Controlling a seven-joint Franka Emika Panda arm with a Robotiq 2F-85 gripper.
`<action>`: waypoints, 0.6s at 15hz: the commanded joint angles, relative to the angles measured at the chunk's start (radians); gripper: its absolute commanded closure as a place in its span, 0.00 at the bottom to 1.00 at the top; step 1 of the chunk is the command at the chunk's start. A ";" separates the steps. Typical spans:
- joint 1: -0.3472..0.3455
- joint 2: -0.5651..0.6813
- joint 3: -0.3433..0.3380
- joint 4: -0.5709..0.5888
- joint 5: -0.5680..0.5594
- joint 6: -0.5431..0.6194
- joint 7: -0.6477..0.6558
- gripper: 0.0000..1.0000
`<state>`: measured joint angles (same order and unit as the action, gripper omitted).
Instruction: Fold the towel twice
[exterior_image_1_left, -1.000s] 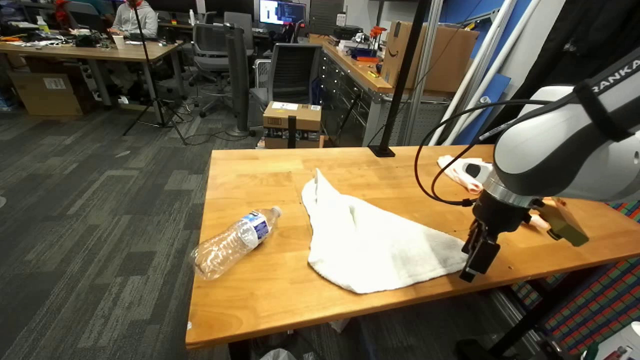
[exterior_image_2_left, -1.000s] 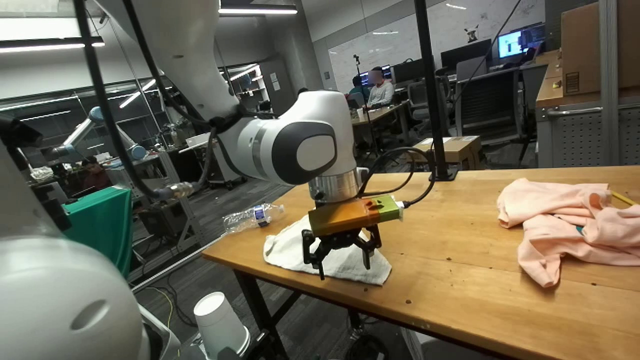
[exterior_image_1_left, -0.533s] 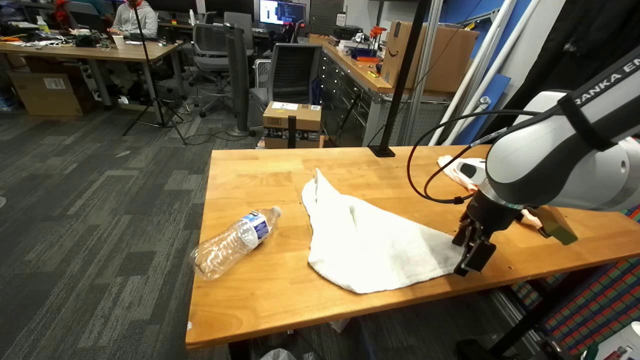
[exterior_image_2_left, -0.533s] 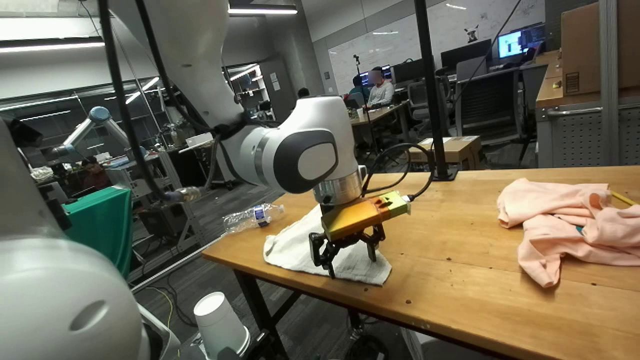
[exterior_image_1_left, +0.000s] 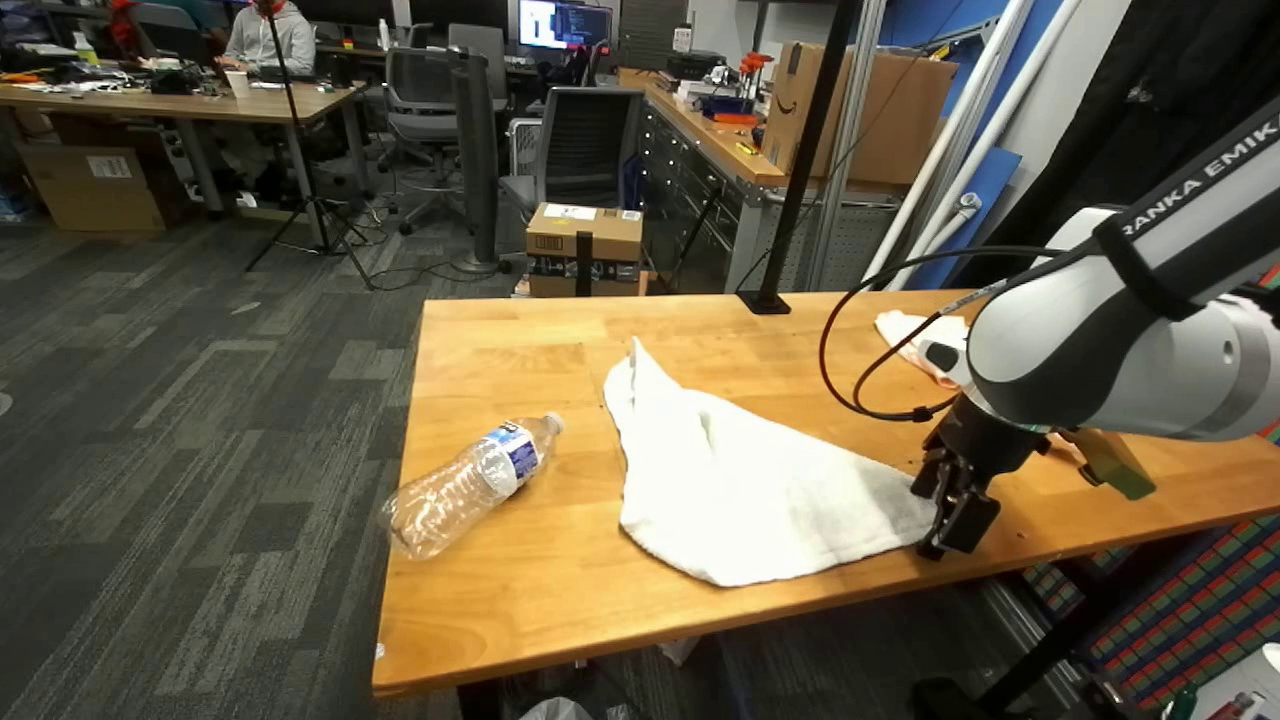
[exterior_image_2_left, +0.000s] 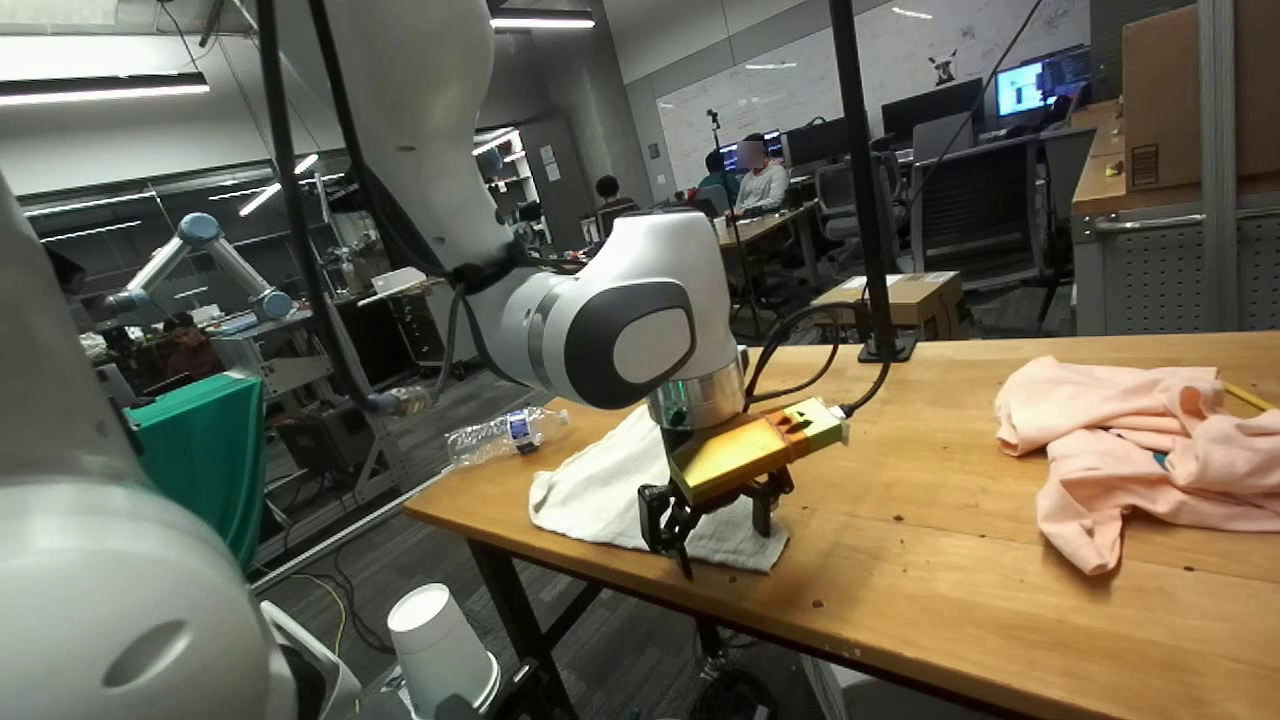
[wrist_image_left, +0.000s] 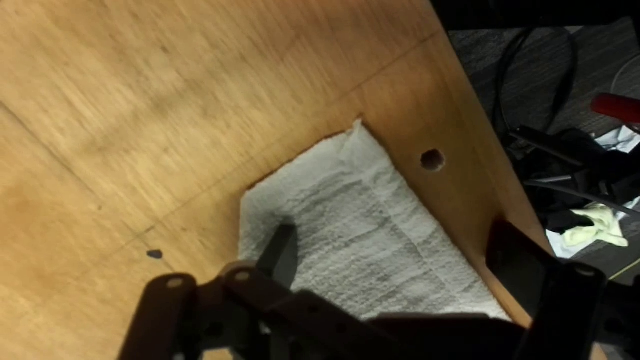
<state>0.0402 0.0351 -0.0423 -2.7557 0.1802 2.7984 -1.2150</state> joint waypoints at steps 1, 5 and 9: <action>-0.033 0.028 0.027 0.005 0.029 0.034 -0.035 0.33; -0.040 0.022 0.033 0.000 0.016 0.036 -0.027 0.64; -0.042 0.026 0.030 0.000 -0.016 0.043 0.000 0.93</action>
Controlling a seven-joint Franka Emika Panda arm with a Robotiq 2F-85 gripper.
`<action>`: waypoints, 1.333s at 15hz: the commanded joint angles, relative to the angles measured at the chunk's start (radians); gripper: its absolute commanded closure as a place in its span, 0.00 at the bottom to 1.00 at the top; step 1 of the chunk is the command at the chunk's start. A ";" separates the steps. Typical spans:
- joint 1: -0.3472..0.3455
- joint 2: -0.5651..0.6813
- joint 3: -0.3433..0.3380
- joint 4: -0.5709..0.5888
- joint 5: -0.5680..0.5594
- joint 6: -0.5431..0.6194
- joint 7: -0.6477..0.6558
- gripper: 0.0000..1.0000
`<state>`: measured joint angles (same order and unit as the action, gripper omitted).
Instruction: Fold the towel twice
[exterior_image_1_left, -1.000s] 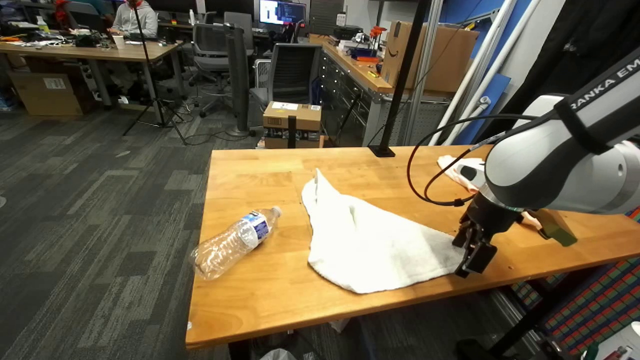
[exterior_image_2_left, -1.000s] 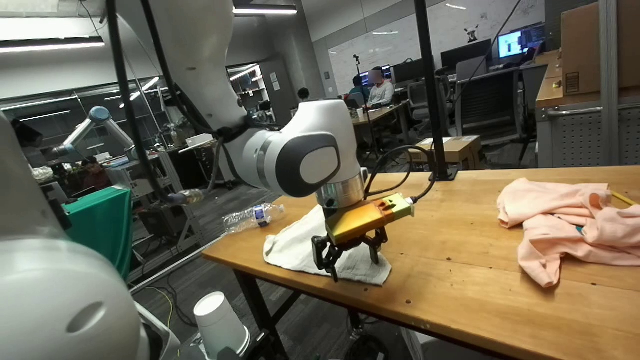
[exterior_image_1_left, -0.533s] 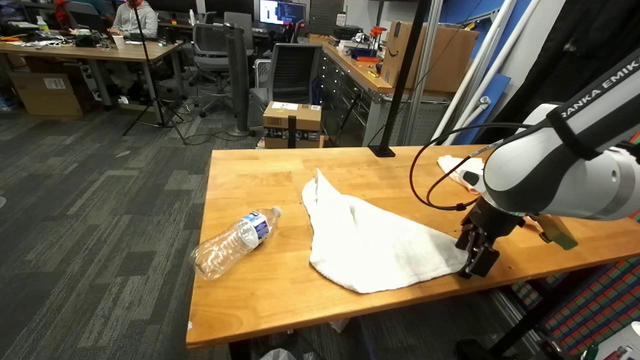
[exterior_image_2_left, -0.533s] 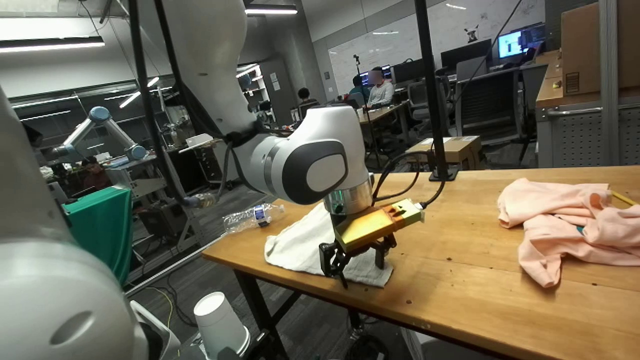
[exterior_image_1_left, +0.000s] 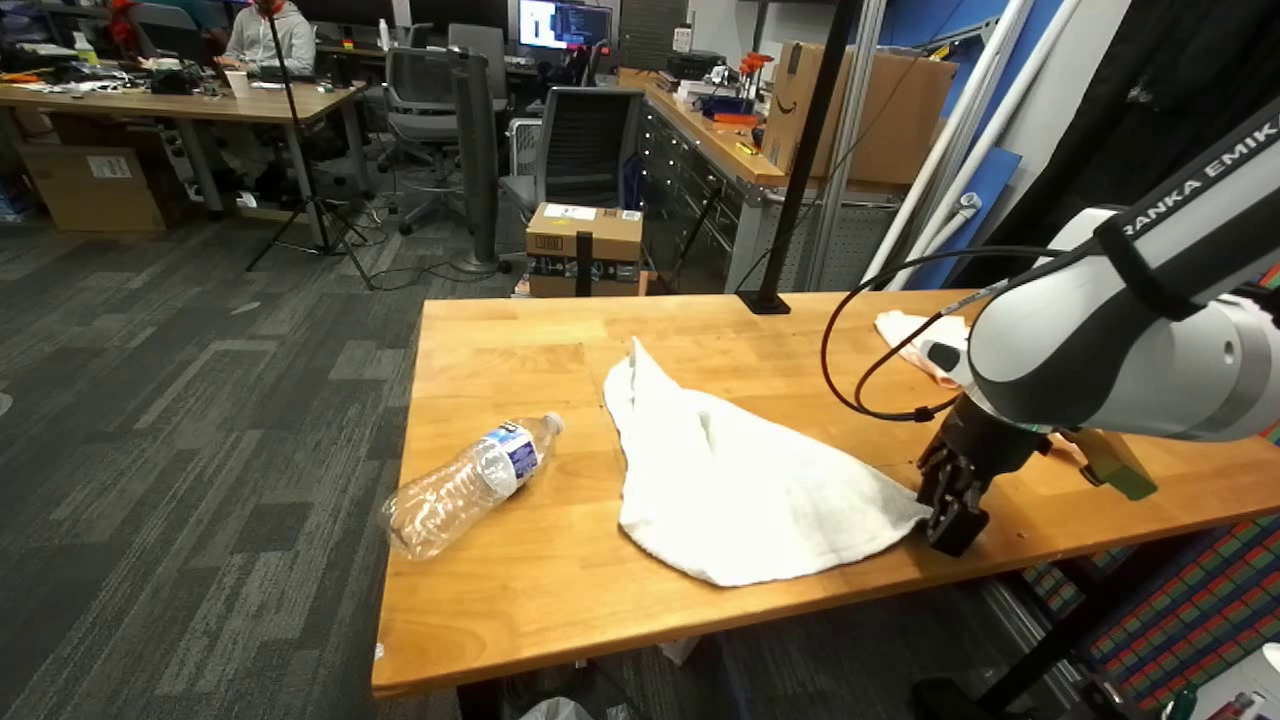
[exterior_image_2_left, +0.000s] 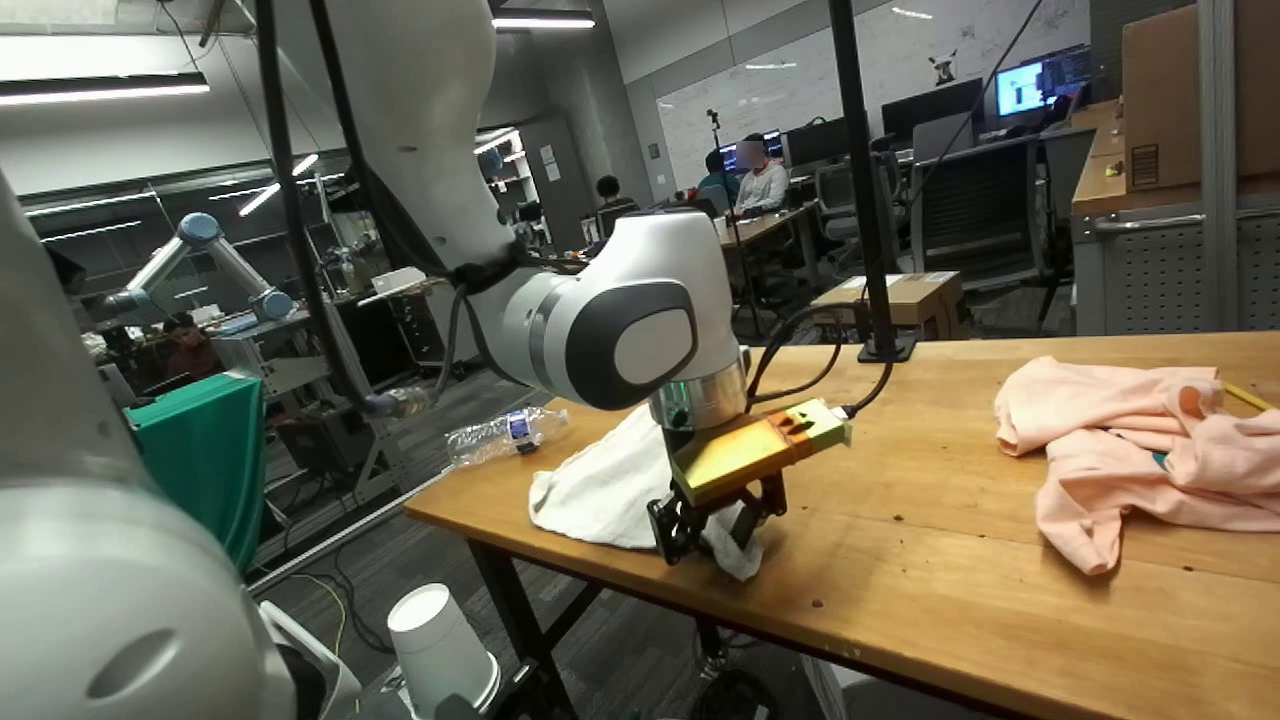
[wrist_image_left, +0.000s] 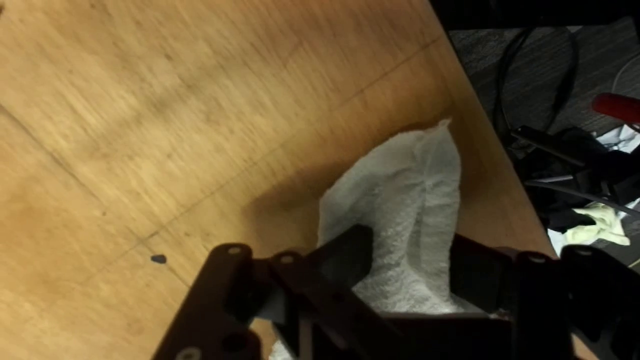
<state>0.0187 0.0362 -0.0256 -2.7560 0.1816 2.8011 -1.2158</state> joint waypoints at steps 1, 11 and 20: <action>-0.021 0.024 0.013 0.000 -0.029 0.041 0.009 0.99; 0.022 0.028 0.018 0.077 -0.517 -0.047 0.406 0.99; 0.115 0.134 0.132 0.349 -0.639 -0.307 0.637 0.99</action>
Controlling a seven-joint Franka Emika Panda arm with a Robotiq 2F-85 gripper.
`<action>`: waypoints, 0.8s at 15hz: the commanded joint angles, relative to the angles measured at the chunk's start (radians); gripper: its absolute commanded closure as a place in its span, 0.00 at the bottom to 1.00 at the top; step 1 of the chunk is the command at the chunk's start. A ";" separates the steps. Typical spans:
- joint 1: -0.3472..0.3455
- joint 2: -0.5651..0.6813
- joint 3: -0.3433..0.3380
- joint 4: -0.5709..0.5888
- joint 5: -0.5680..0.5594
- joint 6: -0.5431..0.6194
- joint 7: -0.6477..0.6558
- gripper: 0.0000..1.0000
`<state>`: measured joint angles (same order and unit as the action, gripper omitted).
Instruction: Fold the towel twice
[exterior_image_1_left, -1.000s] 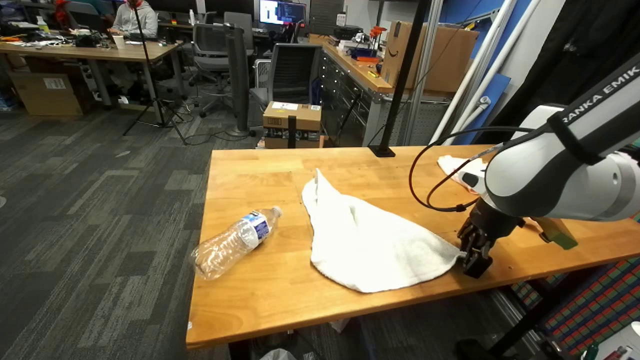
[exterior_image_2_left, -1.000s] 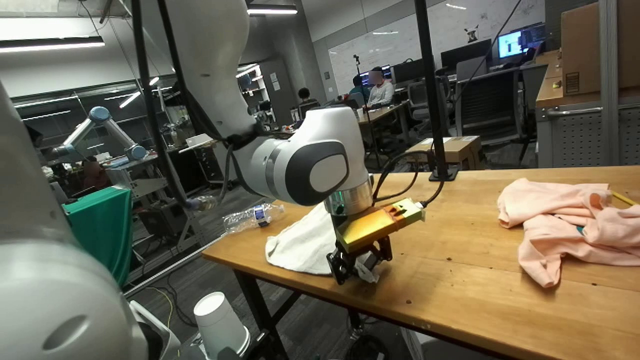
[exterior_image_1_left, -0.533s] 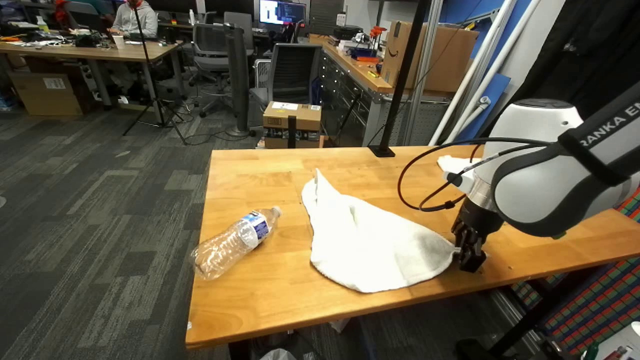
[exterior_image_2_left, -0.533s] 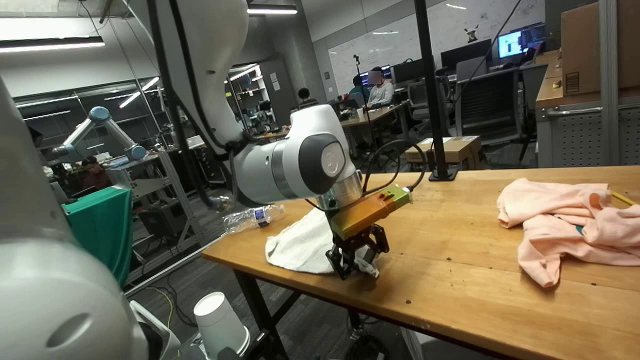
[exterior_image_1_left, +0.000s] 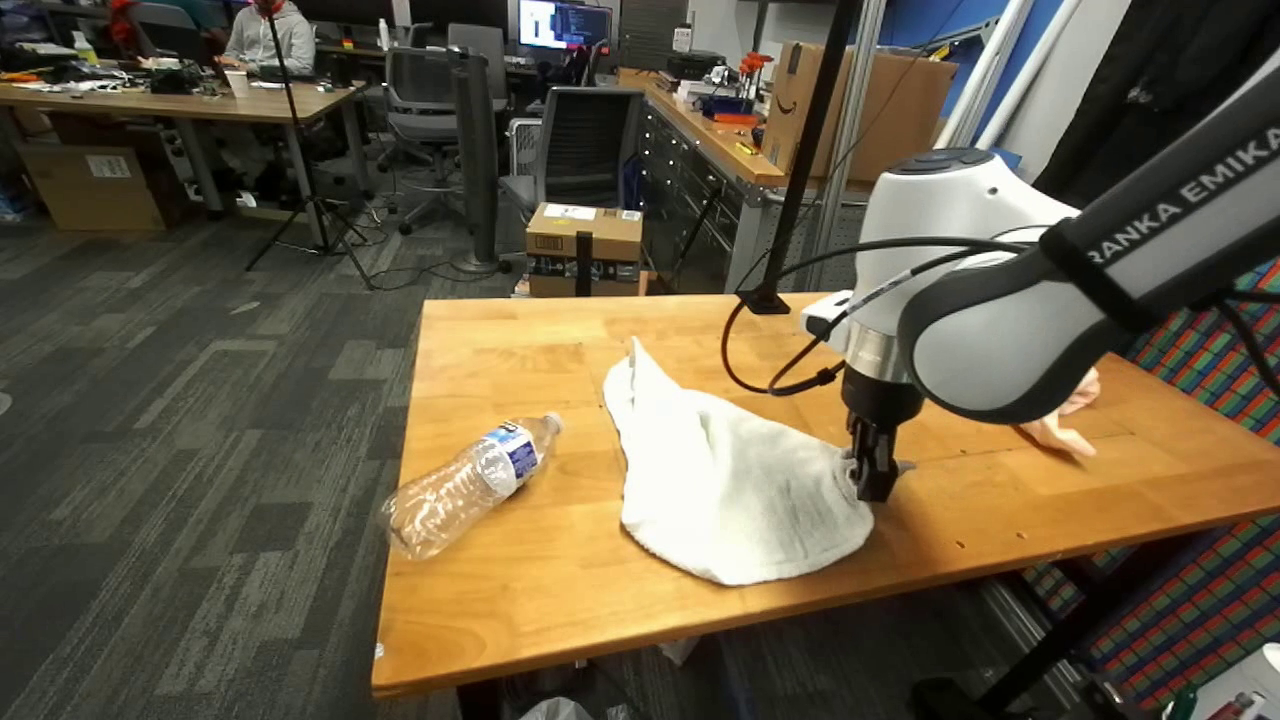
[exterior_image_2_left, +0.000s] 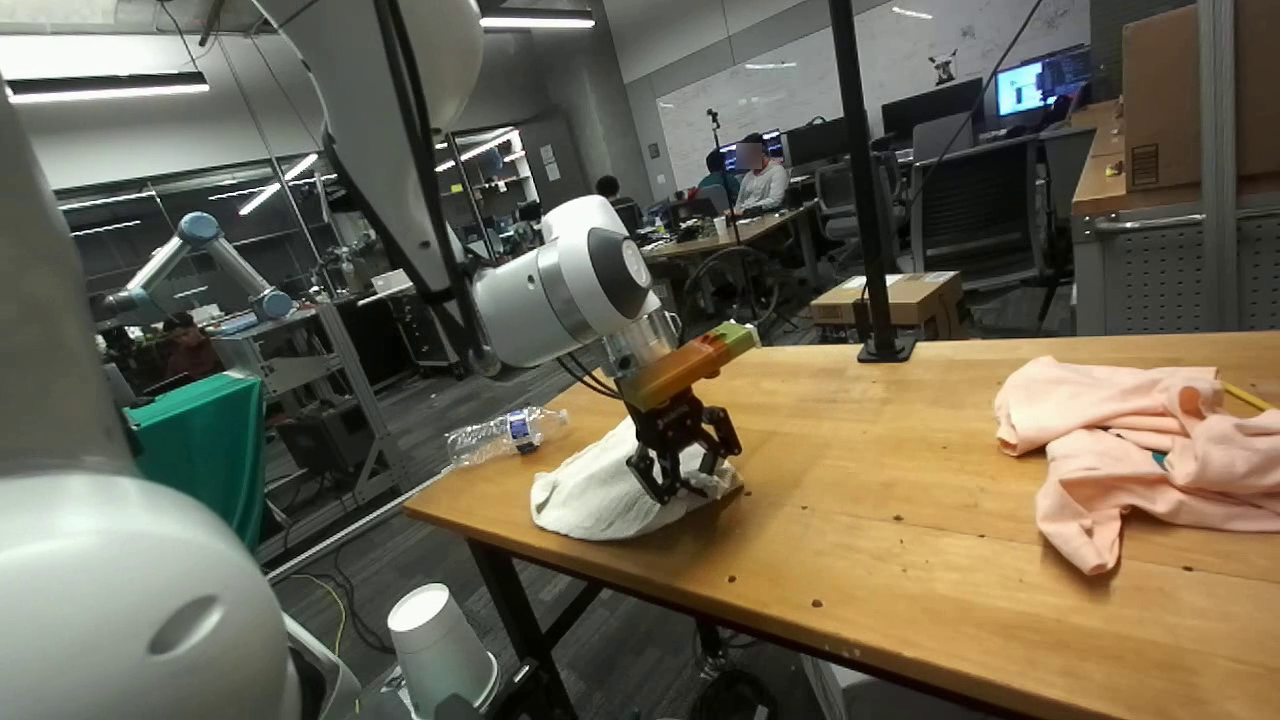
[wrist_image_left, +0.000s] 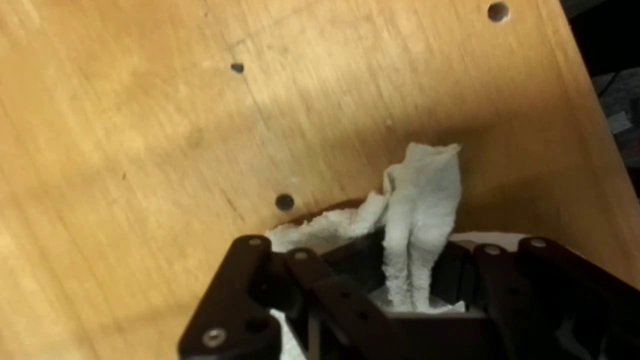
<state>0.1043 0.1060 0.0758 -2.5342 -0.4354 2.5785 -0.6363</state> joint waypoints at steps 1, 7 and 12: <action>0.039 0.081 0.044 0.172 -0.015 -0.107 0.059 0.99; 0.067 0.188 0.092 0.433 0.005 -0.149 0.029 0.99; 0.089 0.303 0.118 0.642 0.023 -0.200 0.021 0.99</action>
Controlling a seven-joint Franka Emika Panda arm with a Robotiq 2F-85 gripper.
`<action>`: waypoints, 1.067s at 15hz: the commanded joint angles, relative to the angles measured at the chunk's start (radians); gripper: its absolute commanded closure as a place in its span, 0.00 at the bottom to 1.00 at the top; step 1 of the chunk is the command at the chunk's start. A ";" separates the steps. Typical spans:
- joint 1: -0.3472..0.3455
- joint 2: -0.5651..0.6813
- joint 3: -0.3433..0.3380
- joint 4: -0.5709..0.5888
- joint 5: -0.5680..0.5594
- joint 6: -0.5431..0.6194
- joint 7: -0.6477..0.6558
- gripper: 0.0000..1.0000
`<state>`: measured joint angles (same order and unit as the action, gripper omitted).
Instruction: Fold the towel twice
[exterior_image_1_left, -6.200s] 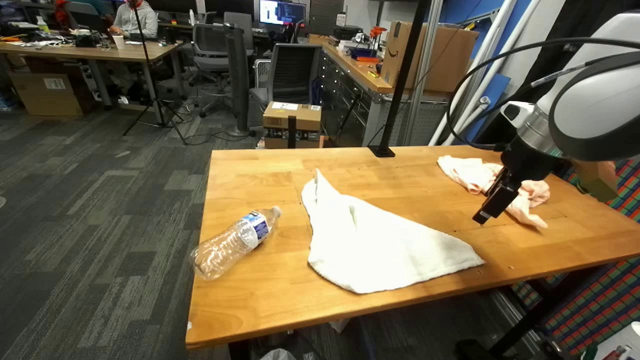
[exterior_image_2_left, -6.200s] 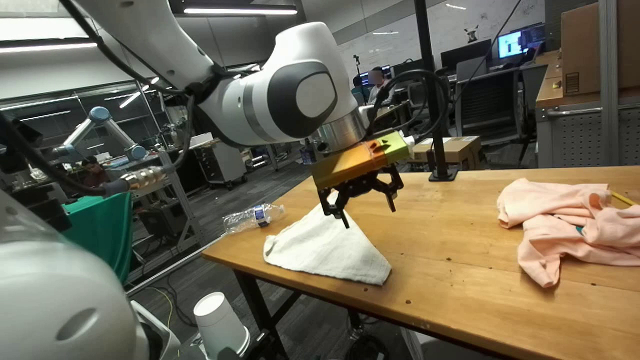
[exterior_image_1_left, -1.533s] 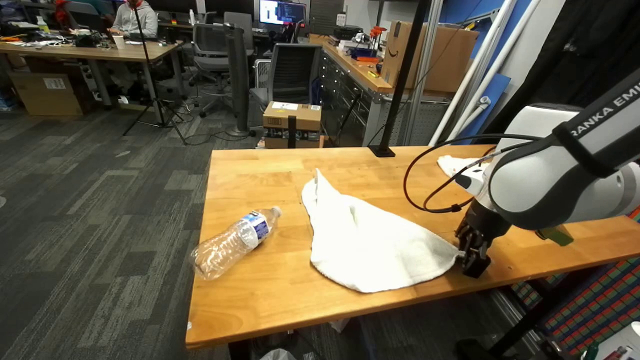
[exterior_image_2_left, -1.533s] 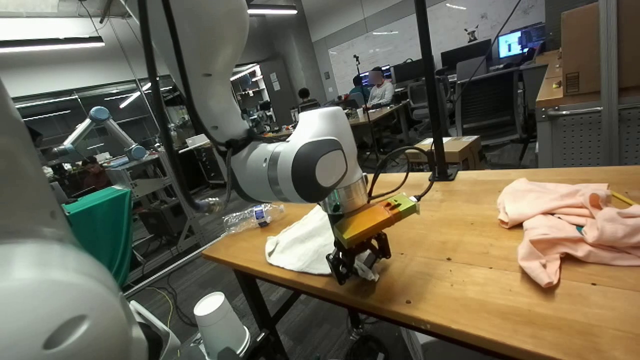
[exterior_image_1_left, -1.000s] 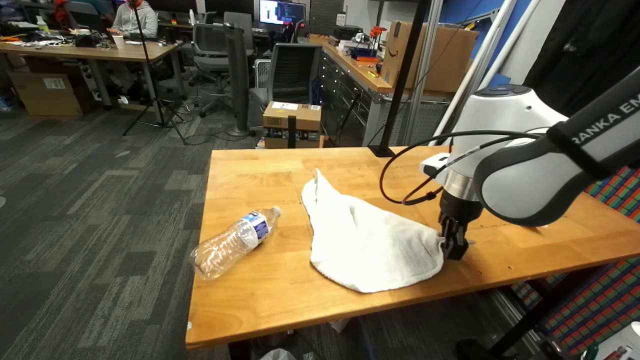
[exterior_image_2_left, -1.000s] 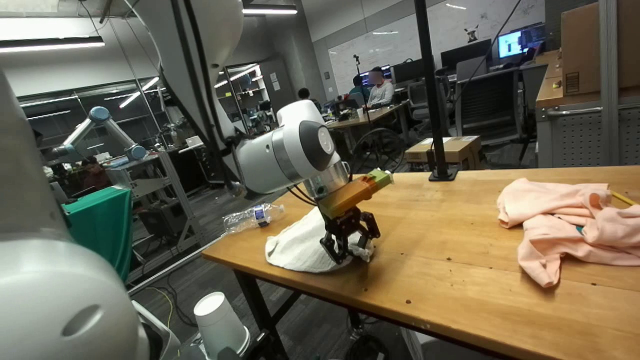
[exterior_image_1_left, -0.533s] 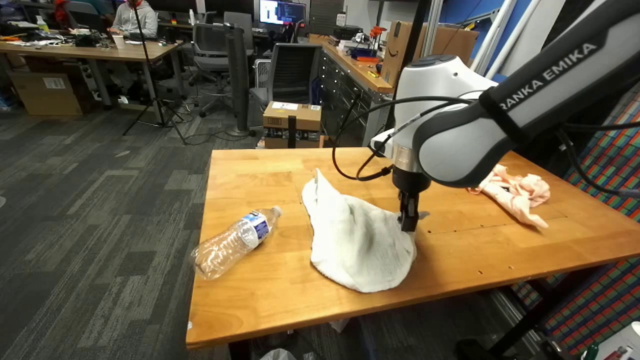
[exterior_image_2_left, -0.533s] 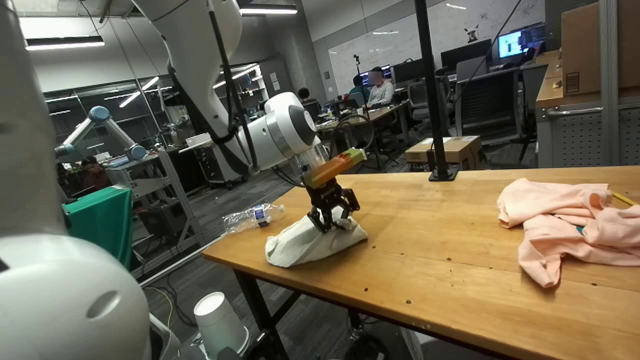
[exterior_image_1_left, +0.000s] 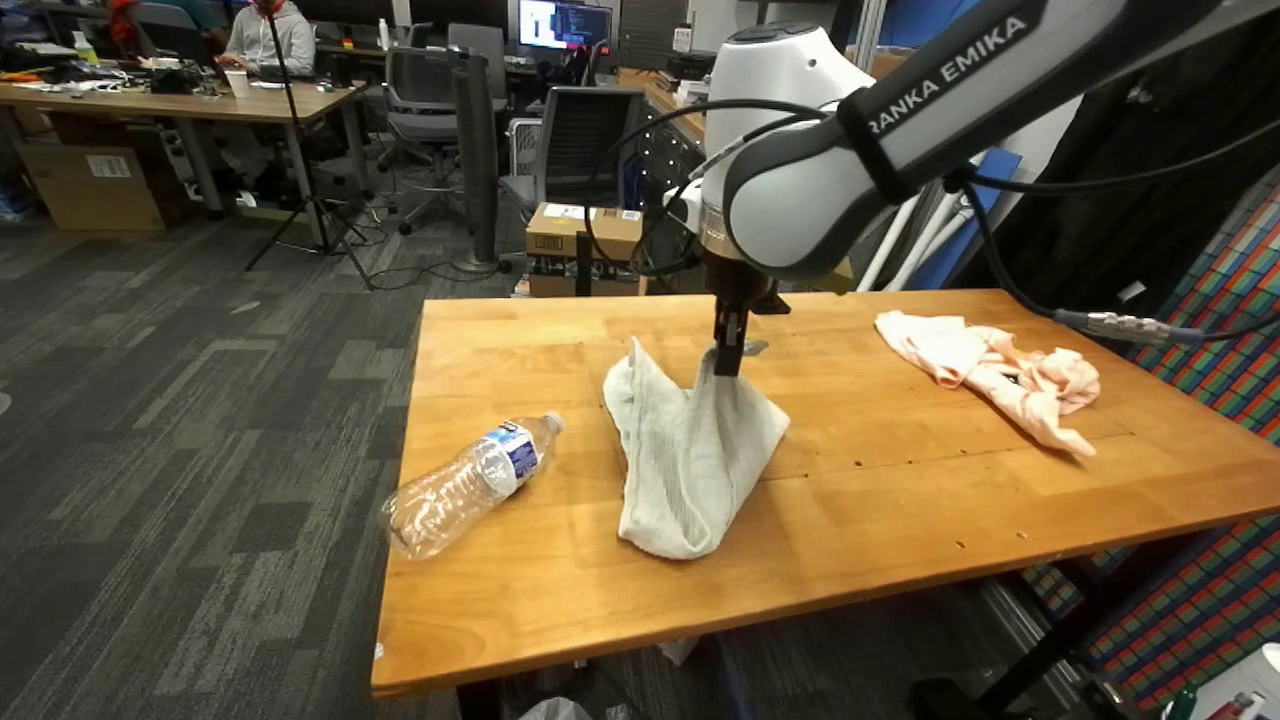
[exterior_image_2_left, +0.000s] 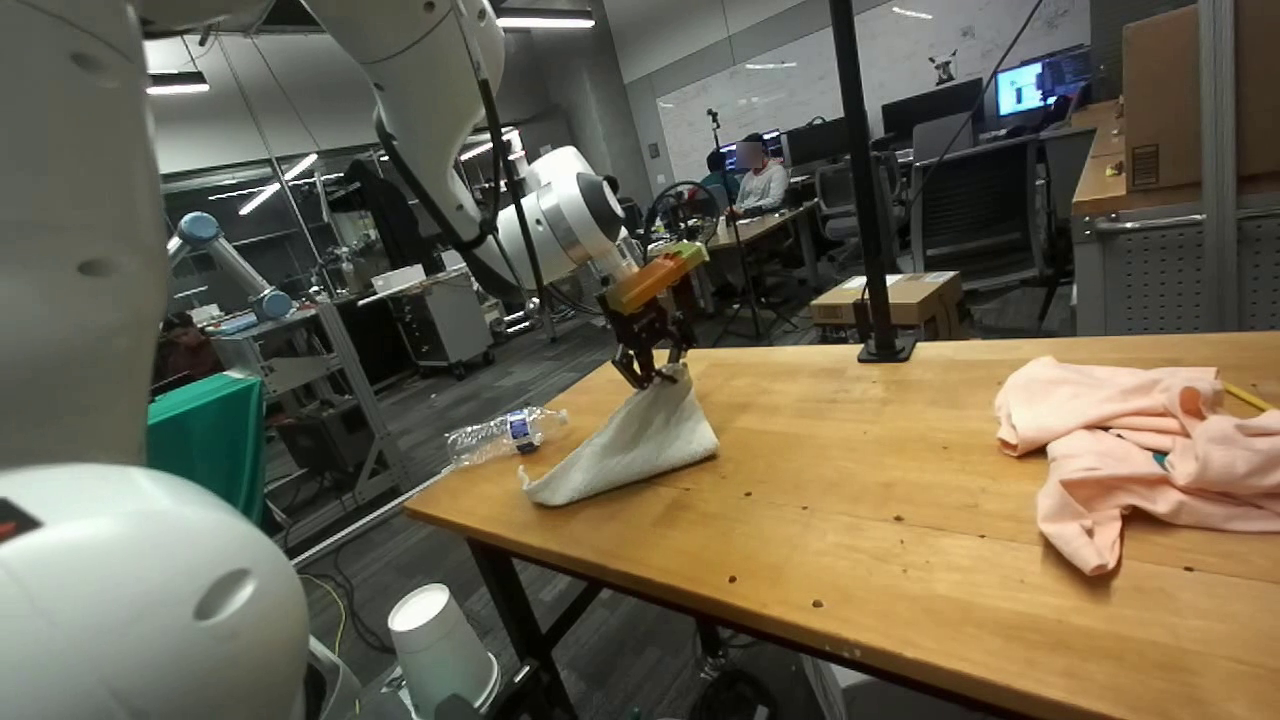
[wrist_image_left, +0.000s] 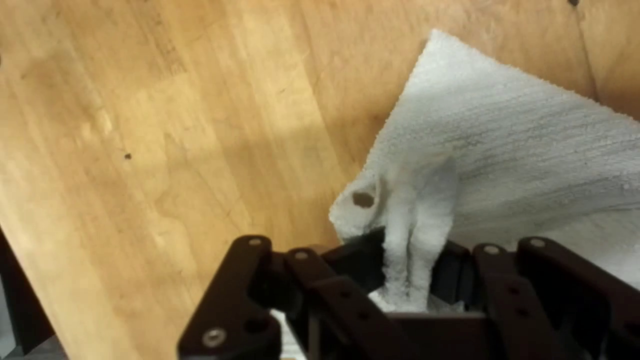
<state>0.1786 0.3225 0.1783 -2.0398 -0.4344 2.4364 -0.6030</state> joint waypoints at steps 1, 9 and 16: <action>0.023 0.120 0.021 0.195 0.026 -0.072 -0.010 0.99; 0.079 0.338 0.033 0.437 0.047 -0.158 -0.008 0.65; 0.025 0.310 0.035 0.394 0.098 -0.124 -0.021 0.13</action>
<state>0.2377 0.6653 0.2049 -1.6291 -0.3702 2.3106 -0.6037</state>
